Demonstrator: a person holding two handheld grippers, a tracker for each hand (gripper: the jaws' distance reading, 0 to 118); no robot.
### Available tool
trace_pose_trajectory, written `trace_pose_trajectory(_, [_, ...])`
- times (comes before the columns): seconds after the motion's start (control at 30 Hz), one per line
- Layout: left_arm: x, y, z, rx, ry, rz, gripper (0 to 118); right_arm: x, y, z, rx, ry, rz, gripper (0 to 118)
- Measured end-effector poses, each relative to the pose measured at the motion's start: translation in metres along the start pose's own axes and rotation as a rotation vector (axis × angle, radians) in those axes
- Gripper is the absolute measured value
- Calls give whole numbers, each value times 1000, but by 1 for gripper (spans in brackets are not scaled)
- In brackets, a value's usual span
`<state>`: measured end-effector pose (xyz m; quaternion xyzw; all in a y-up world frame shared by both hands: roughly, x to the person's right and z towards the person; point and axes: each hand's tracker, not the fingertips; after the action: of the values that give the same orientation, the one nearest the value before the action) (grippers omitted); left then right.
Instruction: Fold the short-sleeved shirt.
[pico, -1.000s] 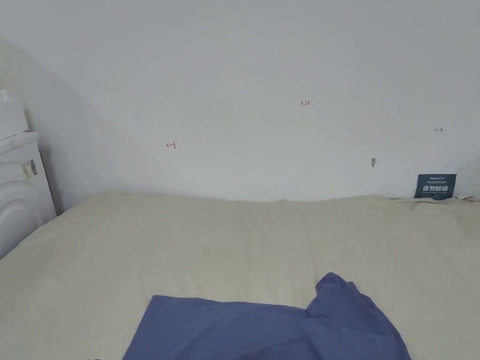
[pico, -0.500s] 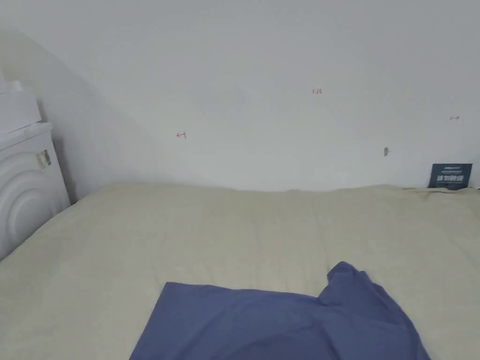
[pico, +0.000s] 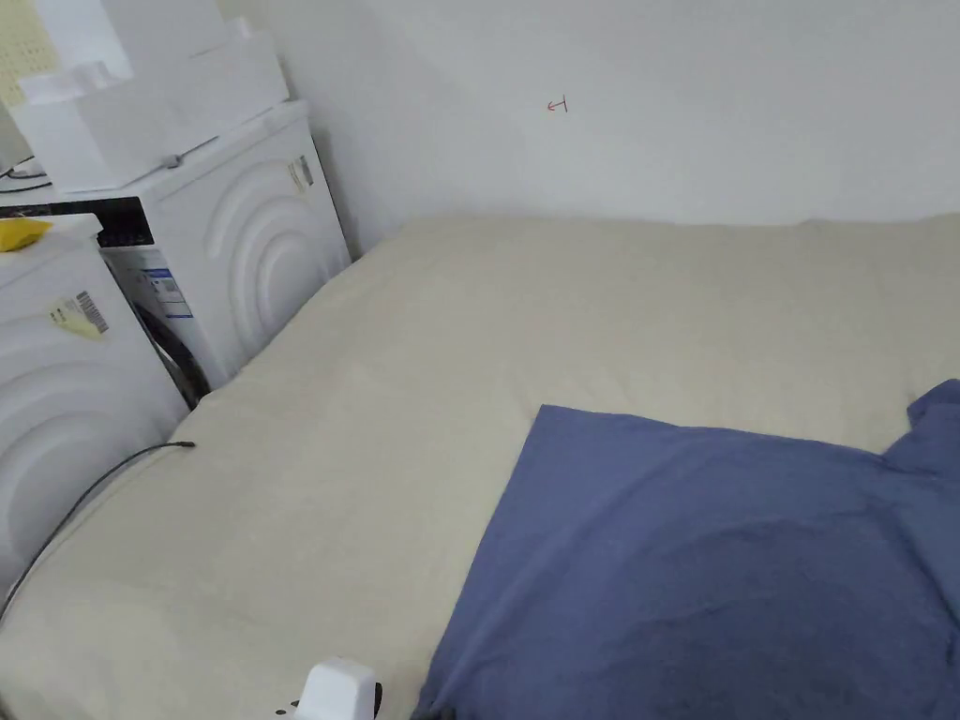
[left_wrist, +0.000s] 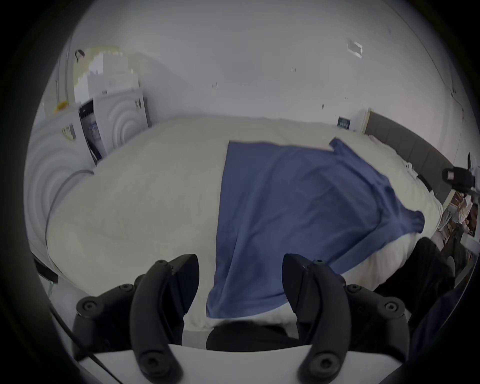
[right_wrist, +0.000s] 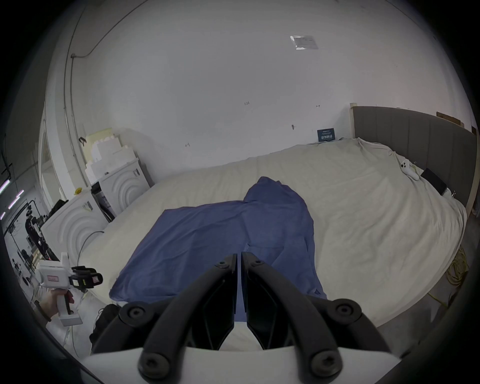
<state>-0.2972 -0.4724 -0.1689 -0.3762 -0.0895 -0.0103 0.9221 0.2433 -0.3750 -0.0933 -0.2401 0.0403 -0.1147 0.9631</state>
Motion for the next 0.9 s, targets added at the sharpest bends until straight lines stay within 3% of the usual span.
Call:
trace_pose_trajectory(0.27, [-5, -17, -41, -156, -25, 18, 71, 0, 2, -11, -50, -4, 3, 4])
trace_pose_trajectory(0.3, [-6, -17, -45, -188, -11, -11, 63, 1, 1, -12, -56, -5, 0, 4])
trace_pose_trajectory(0.37, [-4, -20, -51, -210, 5, -22, 34, 3, -2, -14, -65, -14, -8, 5])
trace_pose_trajectory(0.4, [-4, -21, -56, -228, 19, -21, 28, 5, -4, -15, -72, -21, -11, 6])
trace_pose_trajectory(0.57, [-5, -22, -53, -216, -18, 43, 6, 16, -15, -16, -118, -62, -27, 6])
trace_pose_trajectory(0.67, [1, -19, -52, -224, -5, 27, 4, 25, -23, -22, -194, -112, -47, 10])
trace_pose_trajectory(0.7, [3, -20, -54, -231, 5, 10, 4, 29, -26, -25, -206, -157, -53, 18])
trace_pose_trajectory(0.8, [4, -19, -59, -251, 18, 9, 4, 47, -37, -51, -338, -200, -98, 65])
trace_pose_trajectory(0.83, [4, -19, -59, -258, 21, 22, 4, 54, -42, -59, -346, -215, -128, 72])
trace_pose_trajectory(0.9, [4, -21, -61, -256, 24, 26, 4, 69, -57, -76, -399, -263, -144, 73])
